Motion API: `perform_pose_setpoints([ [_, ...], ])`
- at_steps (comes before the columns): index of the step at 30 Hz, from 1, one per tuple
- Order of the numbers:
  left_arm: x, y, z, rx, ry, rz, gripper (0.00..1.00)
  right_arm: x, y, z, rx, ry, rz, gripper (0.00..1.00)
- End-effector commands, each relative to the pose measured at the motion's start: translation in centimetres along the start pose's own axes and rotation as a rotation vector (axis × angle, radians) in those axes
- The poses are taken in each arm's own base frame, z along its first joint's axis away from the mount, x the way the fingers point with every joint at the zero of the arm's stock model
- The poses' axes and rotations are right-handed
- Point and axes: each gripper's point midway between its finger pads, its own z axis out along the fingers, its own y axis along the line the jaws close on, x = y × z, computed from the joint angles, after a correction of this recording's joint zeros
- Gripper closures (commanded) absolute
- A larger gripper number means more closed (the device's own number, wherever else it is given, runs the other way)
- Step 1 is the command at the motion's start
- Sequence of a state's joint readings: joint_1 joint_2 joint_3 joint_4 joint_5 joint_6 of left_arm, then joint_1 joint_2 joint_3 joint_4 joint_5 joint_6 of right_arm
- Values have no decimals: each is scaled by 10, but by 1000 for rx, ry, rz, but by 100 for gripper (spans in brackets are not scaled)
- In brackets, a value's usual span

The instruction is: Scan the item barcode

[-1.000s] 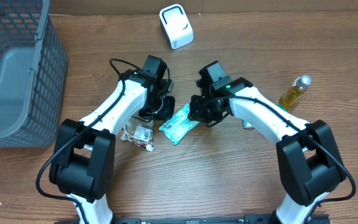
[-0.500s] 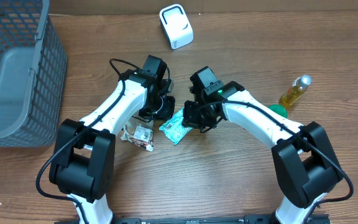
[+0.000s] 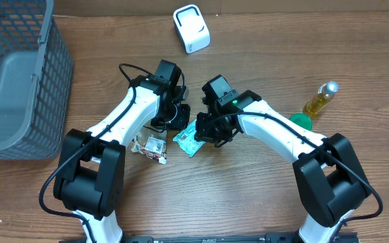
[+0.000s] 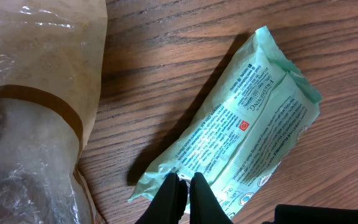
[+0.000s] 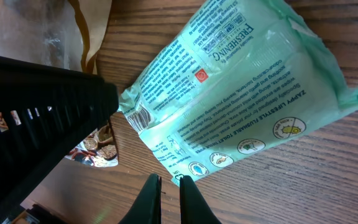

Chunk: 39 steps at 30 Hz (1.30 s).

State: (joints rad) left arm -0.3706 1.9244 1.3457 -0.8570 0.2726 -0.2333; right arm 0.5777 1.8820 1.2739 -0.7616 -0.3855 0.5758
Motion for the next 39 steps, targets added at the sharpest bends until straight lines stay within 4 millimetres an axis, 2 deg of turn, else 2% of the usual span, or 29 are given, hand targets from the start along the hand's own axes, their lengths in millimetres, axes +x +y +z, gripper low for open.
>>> perform_pose_setpoints([
  [1,-3,-3,-6,13,-18,-11,96,3,3,-4,-4,-1,-6,93],
  [10,-8,-4,-4,18,-39,-17,96,-5,1,-4,13,-41,-12,94],
  [17,-5,-7,8,26,-52,-29,96,-3,2,-3,15,-36,-16,94],
  [24,1,-5,20,29,-56,-45,96,9,-2,18,5,-39,-34,96],
  [31,4,1,29,16,-66,-44,96,24,-28,40,25,-33,80,96],
  [35,3,9,29,-27,-76,-44,96,33,-35,39,55,1,100,96],
  [39,-7,9,20,-29,-105,-49,96,25,-31,26,59,-2,105,96],
])
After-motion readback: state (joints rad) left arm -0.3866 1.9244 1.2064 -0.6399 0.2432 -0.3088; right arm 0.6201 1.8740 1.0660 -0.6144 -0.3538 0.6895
